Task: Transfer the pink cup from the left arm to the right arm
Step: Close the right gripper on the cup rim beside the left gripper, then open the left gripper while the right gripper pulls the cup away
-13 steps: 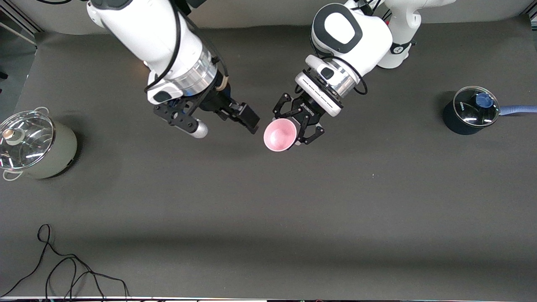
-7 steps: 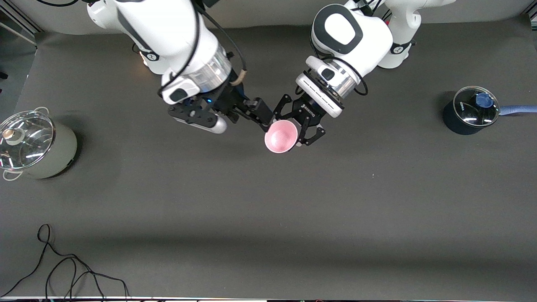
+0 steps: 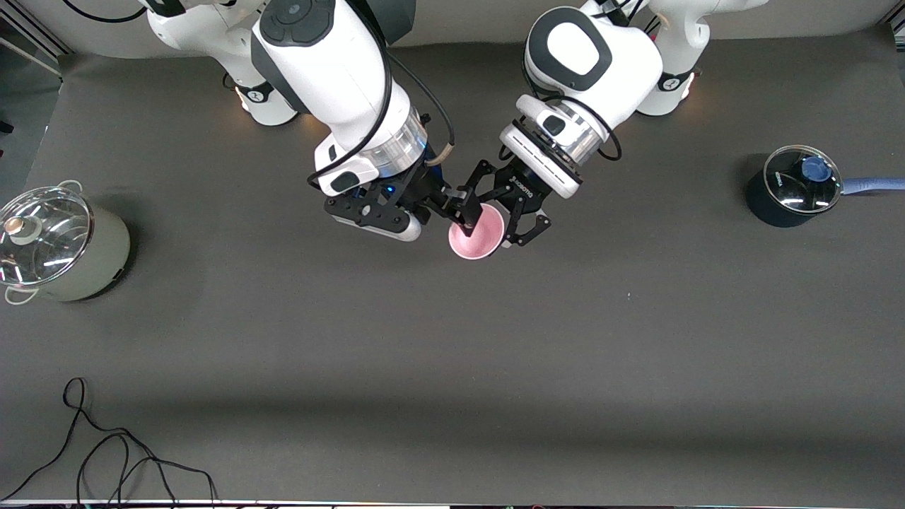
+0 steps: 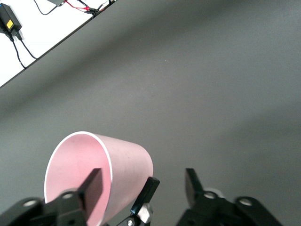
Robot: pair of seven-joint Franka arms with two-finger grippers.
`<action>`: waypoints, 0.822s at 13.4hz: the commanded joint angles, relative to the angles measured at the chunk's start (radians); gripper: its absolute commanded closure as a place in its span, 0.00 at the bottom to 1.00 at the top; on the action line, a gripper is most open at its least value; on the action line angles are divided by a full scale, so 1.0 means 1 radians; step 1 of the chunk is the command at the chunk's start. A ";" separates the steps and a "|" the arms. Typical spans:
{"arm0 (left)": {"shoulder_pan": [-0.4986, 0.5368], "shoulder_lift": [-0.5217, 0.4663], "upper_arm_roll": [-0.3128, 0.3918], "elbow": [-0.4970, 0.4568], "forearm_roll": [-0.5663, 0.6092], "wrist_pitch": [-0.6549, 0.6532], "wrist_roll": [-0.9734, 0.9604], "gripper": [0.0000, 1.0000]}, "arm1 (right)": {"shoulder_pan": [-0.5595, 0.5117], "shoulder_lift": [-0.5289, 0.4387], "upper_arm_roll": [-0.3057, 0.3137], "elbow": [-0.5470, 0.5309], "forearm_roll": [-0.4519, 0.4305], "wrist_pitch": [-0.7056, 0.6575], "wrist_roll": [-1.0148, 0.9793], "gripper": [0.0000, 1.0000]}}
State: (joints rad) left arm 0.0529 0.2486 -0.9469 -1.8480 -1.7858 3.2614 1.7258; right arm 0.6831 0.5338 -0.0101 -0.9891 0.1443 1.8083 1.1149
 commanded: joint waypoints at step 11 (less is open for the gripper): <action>-0.021 0.012 0.007 0.026 -0.007 0.031 0.018 0.33 | -0.005 0.022 -0.014 0.033 -0.025 0.014 -0.112 1.00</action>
State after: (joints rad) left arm 0.0440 0.2548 -0.9468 -1.8477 -1.7810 3.2679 1.7514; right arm 0.6830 0.5412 -0.0099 -0.9841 0.1404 1.8256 1.0434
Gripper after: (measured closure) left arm 0.352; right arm 0.899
